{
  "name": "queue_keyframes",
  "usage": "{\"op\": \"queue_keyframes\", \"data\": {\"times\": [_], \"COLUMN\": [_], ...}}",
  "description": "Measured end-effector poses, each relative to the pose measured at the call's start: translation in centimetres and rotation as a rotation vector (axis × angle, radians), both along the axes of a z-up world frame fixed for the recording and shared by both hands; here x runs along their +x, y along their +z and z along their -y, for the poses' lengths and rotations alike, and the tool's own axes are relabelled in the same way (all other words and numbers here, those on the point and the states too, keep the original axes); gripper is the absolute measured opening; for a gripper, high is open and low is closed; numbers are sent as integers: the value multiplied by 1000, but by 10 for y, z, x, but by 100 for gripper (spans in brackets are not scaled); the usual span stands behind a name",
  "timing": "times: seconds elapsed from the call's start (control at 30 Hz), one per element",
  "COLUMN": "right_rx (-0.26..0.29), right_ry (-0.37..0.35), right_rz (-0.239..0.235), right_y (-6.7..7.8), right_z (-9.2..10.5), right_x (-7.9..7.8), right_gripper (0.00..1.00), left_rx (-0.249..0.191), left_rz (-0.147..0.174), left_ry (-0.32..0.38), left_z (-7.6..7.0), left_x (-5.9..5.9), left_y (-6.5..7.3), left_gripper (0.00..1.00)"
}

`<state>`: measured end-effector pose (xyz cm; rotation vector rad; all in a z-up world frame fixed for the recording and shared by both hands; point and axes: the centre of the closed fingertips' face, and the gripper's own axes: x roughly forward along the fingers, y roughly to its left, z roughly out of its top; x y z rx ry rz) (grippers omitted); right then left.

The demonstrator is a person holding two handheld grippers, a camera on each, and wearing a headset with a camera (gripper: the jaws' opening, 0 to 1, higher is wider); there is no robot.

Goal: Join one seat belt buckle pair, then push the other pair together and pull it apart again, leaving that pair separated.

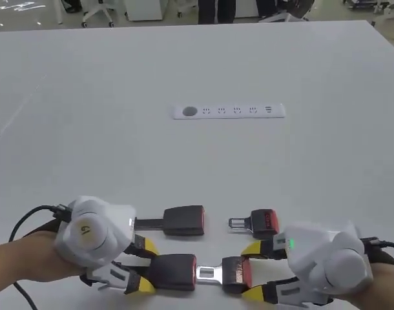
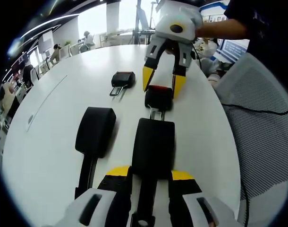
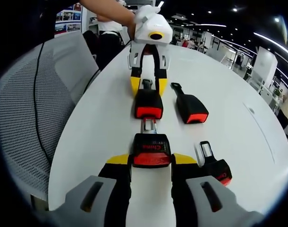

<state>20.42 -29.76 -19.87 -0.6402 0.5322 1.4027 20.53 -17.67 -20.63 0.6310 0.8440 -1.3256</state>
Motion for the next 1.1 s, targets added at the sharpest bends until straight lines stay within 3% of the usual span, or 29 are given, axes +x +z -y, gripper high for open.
{"op": "queue_keyframes", "data": {"times": [0.47, 1.1], "right_rx": [8, -12], "right_ry": [22, 9], "right_rz": [-2, -16], "right_y": [1, -1], "right_z": [-16, -14], "right_x": [-1, 1], "right_gripper": [31, 30], "left_rx": [5, 9], "left_rz": [-2, -6], "left_ry": [9, 30], "left_z": [1, 0], "left_x": [-1, 1], "left_y": [0, -1], "left_gripper": [30, 29]}}
